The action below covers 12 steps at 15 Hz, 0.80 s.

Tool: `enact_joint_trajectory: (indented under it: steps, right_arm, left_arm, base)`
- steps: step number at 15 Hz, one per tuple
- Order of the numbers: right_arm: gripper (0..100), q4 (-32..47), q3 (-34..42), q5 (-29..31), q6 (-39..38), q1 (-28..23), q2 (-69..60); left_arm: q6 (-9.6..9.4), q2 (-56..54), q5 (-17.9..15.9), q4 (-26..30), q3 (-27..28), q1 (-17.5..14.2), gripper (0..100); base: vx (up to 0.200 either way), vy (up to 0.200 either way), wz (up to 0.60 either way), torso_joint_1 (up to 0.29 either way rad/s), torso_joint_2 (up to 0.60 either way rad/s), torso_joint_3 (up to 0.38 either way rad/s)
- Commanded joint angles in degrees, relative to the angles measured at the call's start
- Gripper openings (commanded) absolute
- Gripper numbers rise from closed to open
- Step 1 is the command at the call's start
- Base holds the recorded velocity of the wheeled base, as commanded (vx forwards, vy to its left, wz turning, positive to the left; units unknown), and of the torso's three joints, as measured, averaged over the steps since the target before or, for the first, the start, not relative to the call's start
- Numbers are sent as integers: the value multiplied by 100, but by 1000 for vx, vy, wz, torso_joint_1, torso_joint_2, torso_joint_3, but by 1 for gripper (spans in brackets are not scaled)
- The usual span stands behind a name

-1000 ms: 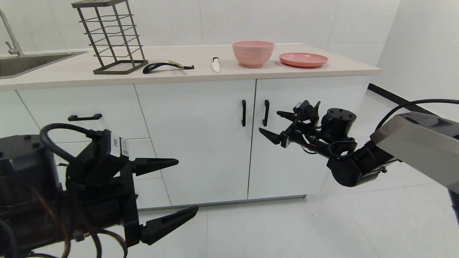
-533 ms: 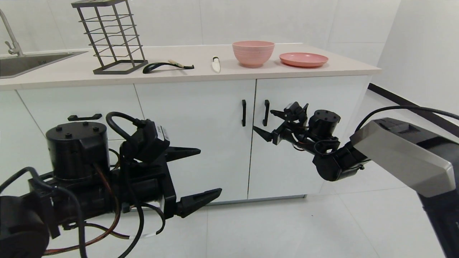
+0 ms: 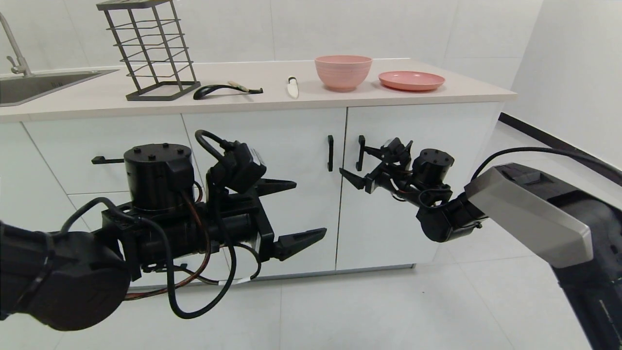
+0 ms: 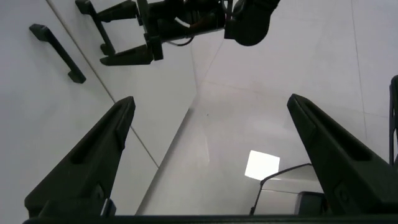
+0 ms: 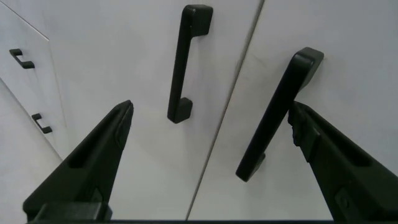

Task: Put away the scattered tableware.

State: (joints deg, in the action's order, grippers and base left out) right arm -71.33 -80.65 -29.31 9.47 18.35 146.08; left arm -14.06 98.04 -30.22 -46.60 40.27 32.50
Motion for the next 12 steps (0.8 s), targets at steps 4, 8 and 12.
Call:
enact_joint_trajectory:
  steps: [4, 8, 12]
  right_arm:
    - [100, -30, -214, -128, 2, 55, 184]
    - [100, -92, -346, -471, 11, 108, 219]
    - [100, -435, 138, -1068, -7, 46, -18]
  left_arm:
    - [52, 330, -10, 11, 412, -7, 100]
    - [131, 814, -1, 11, 992, -86, 100]
    - [131, 1077, -19, 2, 1264, -68, 100]
  base:
    - [0, 0, 0, 0, 0, 0]
    - [0, 0, 0, 0, 0, 0]
    - [0, 0, 0, 0, 0, 0]
